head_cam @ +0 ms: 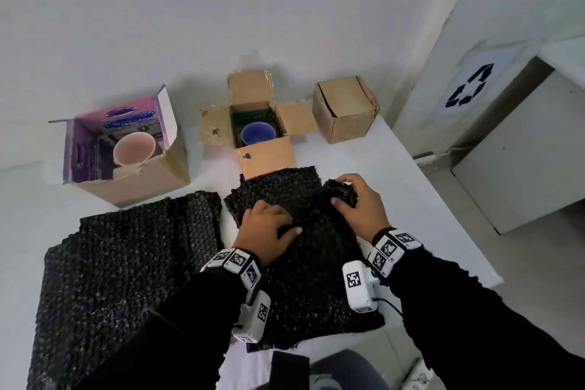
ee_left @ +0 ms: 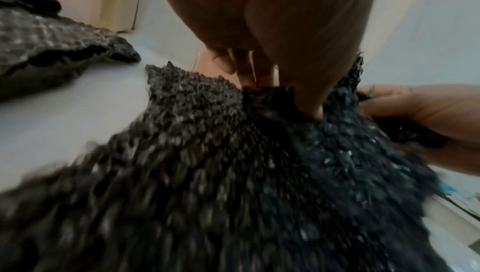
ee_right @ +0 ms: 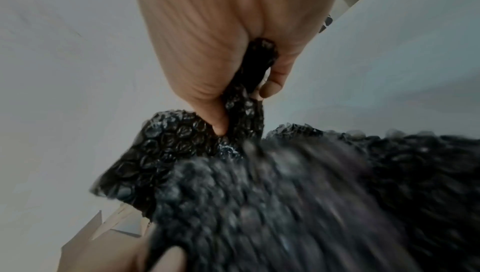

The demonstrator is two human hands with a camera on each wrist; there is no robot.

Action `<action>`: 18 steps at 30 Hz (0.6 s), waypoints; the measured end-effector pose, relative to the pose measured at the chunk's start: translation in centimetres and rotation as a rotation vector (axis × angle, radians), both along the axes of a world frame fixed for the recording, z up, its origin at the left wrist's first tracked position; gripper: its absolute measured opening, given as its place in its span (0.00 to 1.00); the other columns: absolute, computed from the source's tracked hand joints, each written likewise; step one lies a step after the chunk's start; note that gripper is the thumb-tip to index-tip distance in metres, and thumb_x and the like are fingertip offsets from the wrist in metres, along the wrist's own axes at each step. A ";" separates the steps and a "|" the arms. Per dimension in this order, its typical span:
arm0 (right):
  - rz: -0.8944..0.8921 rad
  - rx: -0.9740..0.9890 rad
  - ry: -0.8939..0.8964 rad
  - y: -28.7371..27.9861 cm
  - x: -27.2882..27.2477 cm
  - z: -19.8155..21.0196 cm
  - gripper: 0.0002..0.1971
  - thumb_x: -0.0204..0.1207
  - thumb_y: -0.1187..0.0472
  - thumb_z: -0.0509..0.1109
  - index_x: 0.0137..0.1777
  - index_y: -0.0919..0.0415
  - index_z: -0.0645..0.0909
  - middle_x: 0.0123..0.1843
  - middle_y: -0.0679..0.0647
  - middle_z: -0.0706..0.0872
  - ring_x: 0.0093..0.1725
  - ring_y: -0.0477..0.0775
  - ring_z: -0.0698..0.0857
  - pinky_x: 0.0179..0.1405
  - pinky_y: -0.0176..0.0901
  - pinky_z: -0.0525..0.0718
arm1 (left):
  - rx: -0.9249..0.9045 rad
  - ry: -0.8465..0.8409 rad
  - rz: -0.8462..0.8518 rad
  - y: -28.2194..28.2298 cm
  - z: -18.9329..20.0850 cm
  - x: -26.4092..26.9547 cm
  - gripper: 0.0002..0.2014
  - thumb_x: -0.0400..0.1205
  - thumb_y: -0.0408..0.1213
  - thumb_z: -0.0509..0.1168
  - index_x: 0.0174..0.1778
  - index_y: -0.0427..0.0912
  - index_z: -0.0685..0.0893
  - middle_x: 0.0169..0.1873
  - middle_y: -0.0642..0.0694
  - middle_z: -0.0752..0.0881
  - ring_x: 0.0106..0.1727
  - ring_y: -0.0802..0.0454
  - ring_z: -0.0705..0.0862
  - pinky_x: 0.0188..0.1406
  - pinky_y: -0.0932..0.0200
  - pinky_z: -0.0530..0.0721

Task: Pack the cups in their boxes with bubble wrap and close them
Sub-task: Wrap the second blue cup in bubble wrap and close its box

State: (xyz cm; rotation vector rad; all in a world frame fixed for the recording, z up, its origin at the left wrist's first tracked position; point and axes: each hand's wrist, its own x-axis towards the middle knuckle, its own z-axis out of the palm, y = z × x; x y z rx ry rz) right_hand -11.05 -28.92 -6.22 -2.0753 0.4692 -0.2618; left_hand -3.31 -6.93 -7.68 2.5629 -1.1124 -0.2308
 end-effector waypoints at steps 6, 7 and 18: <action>-0.080 0.118 -0.003 -0.9 3.2 1.9 0.07 0.81 0.67 0.63 0.51 0.54 0.72 0.42 0.52 0.82 0.38 0.52 0.79 0.36 0.43 0.76 | -0.338 0.103 0.126 0.1 4.1 2.6 0.08 0.85 0.37 0.59 0.57 0.50 0.68 0.39 0.44 0.85 0.36 0.42 0.84 0.34 0.50 0.79; -0.069 0.099 -0.023 -0.9 3.9 2.4 0.08 0.80 0.69 0.62 0.51 0.54 0.72 0.43 0.53 0.83 0.38 0.53 0.80 0.36 0.41 0.75 | -0.366 0.099 0.155 0.2 4.8 3.2 0.10 0.84 0.31 0.58 0.57 0.50 0.69 0.41 0.44 0.85 0.37 0.41 0.84 0.35 0.50 0.79; 0.025 0.272 -0.148 0.2 13.5 6.9 0.14 0.72 0.66 0.66 0.54 0.56 0.87 0.55 0.51 0.87 0.54 0.45 0.82 0.55 0.34 0.79 | -0.290 -0.010 0.360 0.8 8.5 11.4 0.34 0.75 0.32 0.68 0.80 0.42 0.68 0.75 0.37 0.70 0.70 0.38 0.76 0.70 0.47 0.75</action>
